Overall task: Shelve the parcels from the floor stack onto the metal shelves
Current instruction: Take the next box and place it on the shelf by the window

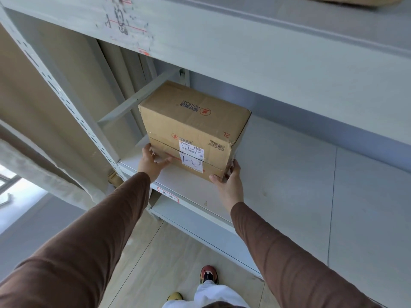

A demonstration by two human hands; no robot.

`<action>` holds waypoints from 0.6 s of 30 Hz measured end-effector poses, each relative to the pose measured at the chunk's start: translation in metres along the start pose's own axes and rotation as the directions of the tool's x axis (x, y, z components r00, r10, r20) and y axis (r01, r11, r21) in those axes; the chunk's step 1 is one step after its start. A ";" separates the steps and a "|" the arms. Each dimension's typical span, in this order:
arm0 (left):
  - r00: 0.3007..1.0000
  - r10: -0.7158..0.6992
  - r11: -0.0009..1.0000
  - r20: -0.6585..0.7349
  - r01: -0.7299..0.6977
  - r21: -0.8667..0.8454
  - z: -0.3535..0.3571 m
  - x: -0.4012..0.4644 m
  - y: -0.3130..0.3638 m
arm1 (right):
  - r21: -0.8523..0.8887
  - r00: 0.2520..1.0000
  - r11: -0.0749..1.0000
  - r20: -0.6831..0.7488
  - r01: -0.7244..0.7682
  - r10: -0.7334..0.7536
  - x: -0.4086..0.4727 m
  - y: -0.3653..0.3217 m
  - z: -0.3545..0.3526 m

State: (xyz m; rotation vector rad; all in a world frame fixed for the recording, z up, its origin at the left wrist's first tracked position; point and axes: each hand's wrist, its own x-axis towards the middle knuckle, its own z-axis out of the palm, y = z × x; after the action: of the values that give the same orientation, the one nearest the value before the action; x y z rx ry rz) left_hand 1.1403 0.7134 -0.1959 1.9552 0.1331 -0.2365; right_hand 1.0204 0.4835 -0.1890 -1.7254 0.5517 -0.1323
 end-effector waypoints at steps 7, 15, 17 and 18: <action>0.993 -0.062 0.998 -0.101 0.061 -0.017 0.021 -0.048 -0.008 | -0.147 0.999 0.988 0.039 0.038 -0.032 -0.015 0.002 -0.020; 0.996 0.071 0.986 -0.055 -0.062 0.157 0.053 -0.157 0.003 | -0.201 0.996 0.976 -0.002 0.083 -0.085 -0.085 0.026 -0.066; 0.993 0.117 0.976 -0.023 -0.110 0.186 0.063 -0.193 0.007 | -0.251 0.992 0.960 -0.008 0.123 -0.129 -0.113 0.034 -0.083; 0.990 0.143 0.969 0.000 -0.140 0.203 0.069 -0.212 0.007 | -0.279 0.988 0.949 -0.013 0.145 -0.154 -0.129 0.040 -0.093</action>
State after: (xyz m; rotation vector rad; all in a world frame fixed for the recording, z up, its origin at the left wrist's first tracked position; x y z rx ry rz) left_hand 0.9281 0.6513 -0.1673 2.1591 -0.0225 -0.1459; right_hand 0.8603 0.4502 -0.1781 -2.0424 0.4810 -0.2008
